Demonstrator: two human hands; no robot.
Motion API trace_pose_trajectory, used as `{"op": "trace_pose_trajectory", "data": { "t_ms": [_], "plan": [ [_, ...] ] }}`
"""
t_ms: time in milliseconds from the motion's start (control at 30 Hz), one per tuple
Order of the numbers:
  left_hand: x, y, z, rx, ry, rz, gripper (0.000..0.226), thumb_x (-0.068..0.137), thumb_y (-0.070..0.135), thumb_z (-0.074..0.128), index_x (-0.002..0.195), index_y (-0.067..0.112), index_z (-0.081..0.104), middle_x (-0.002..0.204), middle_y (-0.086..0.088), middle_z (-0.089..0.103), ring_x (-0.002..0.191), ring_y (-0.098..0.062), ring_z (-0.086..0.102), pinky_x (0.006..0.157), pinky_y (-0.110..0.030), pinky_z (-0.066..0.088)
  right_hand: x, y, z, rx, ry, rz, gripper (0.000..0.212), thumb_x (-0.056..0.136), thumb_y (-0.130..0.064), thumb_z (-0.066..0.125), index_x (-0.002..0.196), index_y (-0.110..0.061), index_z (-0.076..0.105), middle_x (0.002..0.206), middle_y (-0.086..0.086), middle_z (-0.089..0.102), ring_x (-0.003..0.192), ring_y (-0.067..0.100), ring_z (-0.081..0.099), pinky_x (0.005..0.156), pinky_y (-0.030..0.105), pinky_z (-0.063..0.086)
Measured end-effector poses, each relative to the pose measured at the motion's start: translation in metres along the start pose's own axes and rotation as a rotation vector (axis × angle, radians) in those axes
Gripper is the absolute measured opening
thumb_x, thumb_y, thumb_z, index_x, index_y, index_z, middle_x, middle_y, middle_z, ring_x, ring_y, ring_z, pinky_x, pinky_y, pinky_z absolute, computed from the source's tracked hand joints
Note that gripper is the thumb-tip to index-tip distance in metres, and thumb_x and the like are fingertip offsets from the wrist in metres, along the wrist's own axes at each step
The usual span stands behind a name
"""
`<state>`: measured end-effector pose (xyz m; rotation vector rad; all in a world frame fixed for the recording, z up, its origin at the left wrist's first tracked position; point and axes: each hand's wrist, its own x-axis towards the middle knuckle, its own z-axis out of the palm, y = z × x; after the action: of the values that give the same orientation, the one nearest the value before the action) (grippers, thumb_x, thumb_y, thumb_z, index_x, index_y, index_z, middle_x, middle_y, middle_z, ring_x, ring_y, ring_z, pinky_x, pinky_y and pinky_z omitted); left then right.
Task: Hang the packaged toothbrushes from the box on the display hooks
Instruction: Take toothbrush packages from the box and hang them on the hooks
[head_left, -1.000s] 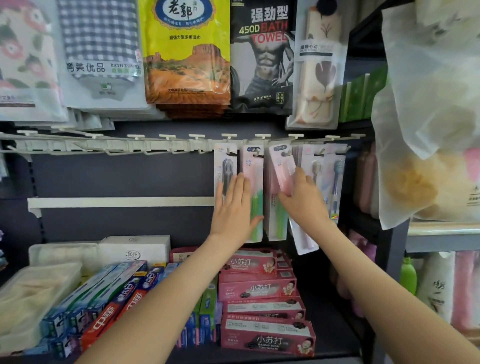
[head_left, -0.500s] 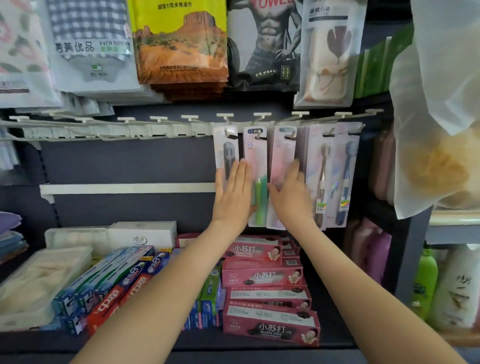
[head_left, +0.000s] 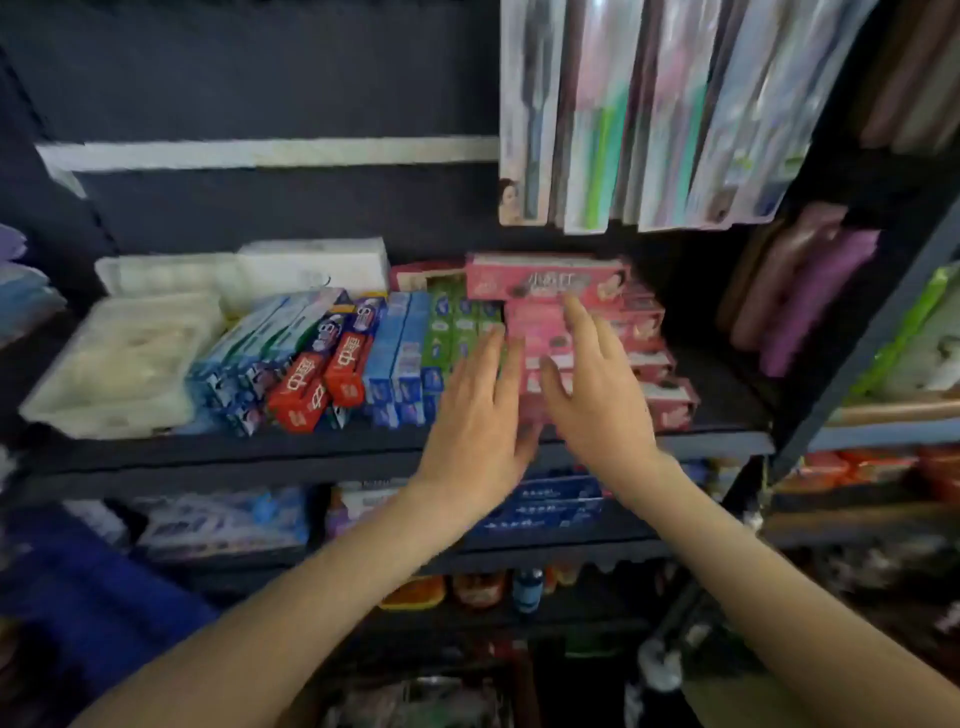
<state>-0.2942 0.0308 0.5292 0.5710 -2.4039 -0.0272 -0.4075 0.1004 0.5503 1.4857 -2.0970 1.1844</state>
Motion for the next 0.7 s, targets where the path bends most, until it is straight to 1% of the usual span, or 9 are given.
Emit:
{"op": "trace_pose_trajectory", "data": {
  "t_ms": [67,167,233,300,367,433,467,533,700],
  "plan": [
    [-0.062,-0.019,0.007,-0.026,-0.104,-0.011,0.078,0.079,0.025,0.071,0.142,-0.004,0.037,0.145,-0.025,0.041,0.132,-0.038,0.043,0.106,-0.048,0.037,-0.048,-0.015,0.029,0.036,-0.106,0.028,0.057,0.092,-0.008,0.058,0.144,-0.004,0.035,0.129,0.014,0.052,0.118,0.026,0.047,0.092,0.032,0.041],
    [-0.149,-0.056,0.022,-0.059,-0.329,-0.106,0.074,0.079,0.028,0.075,0.139,-0.002,0.043,0.140,-0.020,0.048,0.126,-0.033,0.052,0.098,-0.043,0.047,-0.122,-0.028,0.081,0.049,-0.268,0.067,0.056,0.092,-0.012,0.060,0.143,-0.006,0.038,0.126,0.013,0.054,0.114,0.028,0.054,0.084,0.038,0.050],
    [-0.203,-0.080,0.035,-0.073,-0.499,-0.214,0.072,0.084,0.030,0.071,0.143,0.001,0.040,0.145,-0.014,0.044,0.131,-0.028,0.047,0.103,-0.036,0.043,-0.171,-0.029,0.118,0.025,-0.384,0.099,0.057,0.088,-0.011,0.065,0.140,-0.005,0.043,0.124,0.015,0.057,0.112,0.032,0.057,0.080,0.037,0.052],
    [-0.255,-0.105,0.056,-0.090,-0.707,-0.344,0.070,0.095,0.036,0.054,0.151,0.007,0.024,0.156,-0.008,0.026,0.142,-0.023,0.030,0.114,-0.033,0.028,-0.217,-0.024,0.151,0.000,-0.507,0.148,0.058,0.084,-0.007,0.070,0.137,-0.002,0.046,0.118,0.016,0.060,0.104,0.035,0.061,0.072,0.034,0.053],
    [-0.305,-0.127,0.081,-0.068,-0.860,-0.432,0.068,0.100,0.040,0.041,0.154,0.013,0.011,0.160,-0.002,0.013,0.147,-0.018,0.016,0.118,-0.032,0.022,-0.263,-0.014,0.183,-0.025,-0.648,0.217,0.058,0.085,-0.009,0.070,0.137,-0.004,0.046,0.116,0.016,0.061,0.099,0.035,0.063,0.068,0.035,0.054],
    [-0.352,-0.145,0.108,-0.068,-0.974,-0.479,0.065,0.102,0.037,0.038,0.154,0.014,0.007,0.161,0.000,0.011,0.148,-0.017,0.010,0.117,-0.029,0.021,-0.310,0.001,0.216,-0.063,-0.790,0.246,0.058,0.089,-0.014,0.067,0.141,-0.005,0.043,0.119,0.015,0.059,0.103,0.035,0.063,0.073,0.037,0.055],
    [-0.374,-0.152,0.120,-0.074,-1.012,-0.495,0.064,0.102,0.035,0.037,0.154,0.015,0.007,0.160,0.000,0.012,0.148,-0.017,0.009,0.116,-0.027,0.022,-0.334,0.009,0.233,-0.087,-0.875,0.264,0.057,0.092,-0.018,0.062,0.144,-0.007,0.039,0.125,0.014,0.056,0.111,0.034,0.059,0.081,0.037,0.053],
    [-0.416,-0.167,0.149,-0.059,-1.080,-0.517,0.062,0.103,0.034,0.037,0.154,0.016,0.008,0.159,-0.001,0.014,0.145,-0.018,0.018,0.112,-0.027,0.028,-0.380,0.026,0.265,-0.098,-1.035,0.333,0.054,0.099,-0.023,0.050,0.148,-0.011,0.030,0.135,0.010,0.049,0.123,0.028,0.050,0.095,0.035,0.044],
    [-0.509,-0.207,0.237,0.004,-1.231,-0.608,0.060,0.102,0.032,0.040,0.153,0.015,0.014,0.158,-0.006,0.019,0.143,-0.022,0.025,0.112,-0.031,0.031,-0.481,0.065,0.339,-0.138,-1.274,0.452,0.055,0.102,-0.027,0.038,0.151,-0.016,0.017,0.151,0.005,0.032,0.138,0.021,0.032,0.110,0.030,0.030]
  ]
}}
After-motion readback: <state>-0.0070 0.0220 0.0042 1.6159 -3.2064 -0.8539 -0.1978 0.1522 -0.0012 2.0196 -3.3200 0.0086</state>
